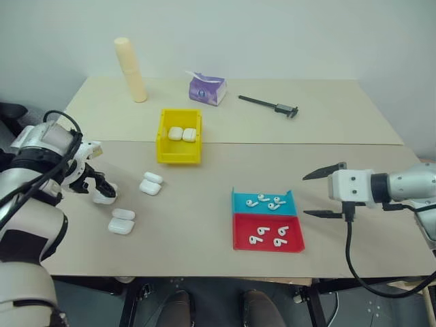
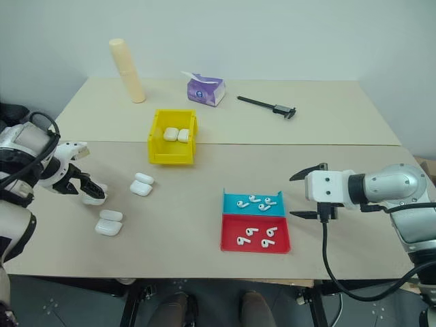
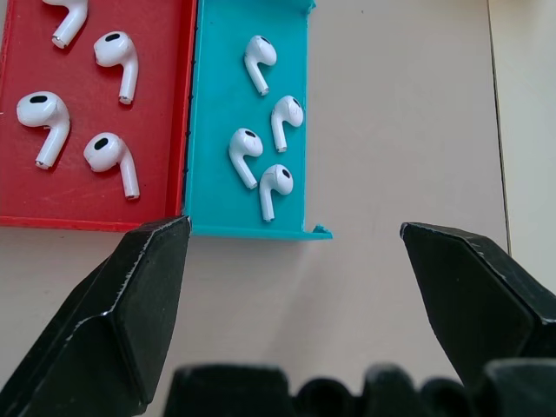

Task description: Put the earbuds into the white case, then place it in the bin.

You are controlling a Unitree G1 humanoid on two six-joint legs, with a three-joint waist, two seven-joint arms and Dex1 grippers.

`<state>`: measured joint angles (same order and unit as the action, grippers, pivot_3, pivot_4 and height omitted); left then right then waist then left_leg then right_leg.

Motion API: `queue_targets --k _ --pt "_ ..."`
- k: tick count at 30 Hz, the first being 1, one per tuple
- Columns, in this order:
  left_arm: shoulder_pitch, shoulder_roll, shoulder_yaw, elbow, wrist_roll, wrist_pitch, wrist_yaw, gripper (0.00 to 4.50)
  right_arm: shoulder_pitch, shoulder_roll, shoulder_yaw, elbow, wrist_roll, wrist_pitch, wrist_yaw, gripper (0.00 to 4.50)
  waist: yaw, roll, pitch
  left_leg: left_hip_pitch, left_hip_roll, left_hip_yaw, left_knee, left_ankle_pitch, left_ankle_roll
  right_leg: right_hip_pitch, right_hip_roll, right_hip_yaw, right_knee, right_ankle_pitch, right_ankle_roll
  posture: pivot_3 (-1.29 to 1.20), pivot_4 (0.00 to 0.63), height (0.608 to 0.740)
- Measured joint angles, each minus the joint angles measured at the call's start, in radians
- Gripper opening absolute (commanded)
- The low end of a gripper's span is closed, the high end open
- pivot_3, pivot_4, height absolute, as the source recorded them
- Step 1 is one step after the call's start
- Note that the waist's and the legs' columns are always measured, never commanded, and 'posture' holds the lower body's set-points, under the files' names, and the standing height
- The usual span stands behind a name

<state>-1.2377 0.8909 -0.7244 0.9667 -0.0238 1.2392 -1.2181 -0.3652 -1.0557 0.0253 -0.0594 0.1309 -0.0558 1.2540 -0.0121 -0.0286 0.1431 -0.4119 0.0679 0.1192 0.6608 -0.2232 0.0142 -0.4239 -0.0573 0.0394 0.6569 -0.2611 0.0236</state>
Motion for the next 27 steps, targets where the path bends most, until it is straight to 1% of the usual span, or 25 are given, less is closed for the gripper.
queue_targets --k 4,15,21,26,27 --pt "0.0 -0.029 0.029 0.039 0.027 -0.015 0.0 4.5 0.006 -0.003 -0.001 -0.002 -0.011 0.003 -0.019 4.46 0.0 0.0 0.0 0.0 0.0 0.0 0.0 0.0 0.0 0.0 0.0 0.0 0.0 0.0 0.0 0.0 0.15 0.74" --pt "0.0 -0.066 0.051 0.095 0.1 -0.041 -0.023 4.5 0.027 -0.018 -0.004 -0.019 -0.012 0.017 -0.036 4.46 -0.001 0.0 0.0 0.0 0.0 -0.001 0.0 0.0 0.0 0.0 0.0 0.0 0.0 0.0 0.0 0.0 0.15 0.74" --pt "0.0 -0.083 0.093 0.119 0.116 -0.041 -0.007 4.5 0.027 -0.018 -0.004 -0.019 -0.014 0.018 -0.037 4.46 -0.001 0.0 0.0 0.0 0.0 -0.001 0.0 0.0 0.0 0.0 0.0 -0.001 0.0 0.0 0.0 0.0 0.15 0.74" --pt "0.007 -0.096 0.099 0.119 0.123 -0.038 -0.013 4.5 0.027 -0.018 -0.004 -0.019 -0.029 0.019 -0.038 4.46 -0.001 0.0 0.0 0.0 0.0 -0.001 0.0 0.0 0.0 0.0 0.0 0.0 0.0 0.0 0.0 0.0 0.15 0.74" --pt "0.008 -0.097 0.102 0.12 0.127 -0.038 -0.01 4.32 0.027 -0.018 -0.004 -0.019 -0.029 0.019 -0.038 4.49 -0.002 0.0 0.0 0.0 0.0 -0.001 0.0 0.0 0.0 0.0 0.0 0.0 0.0 0.0 0.0 0.0 0.15 0.74"
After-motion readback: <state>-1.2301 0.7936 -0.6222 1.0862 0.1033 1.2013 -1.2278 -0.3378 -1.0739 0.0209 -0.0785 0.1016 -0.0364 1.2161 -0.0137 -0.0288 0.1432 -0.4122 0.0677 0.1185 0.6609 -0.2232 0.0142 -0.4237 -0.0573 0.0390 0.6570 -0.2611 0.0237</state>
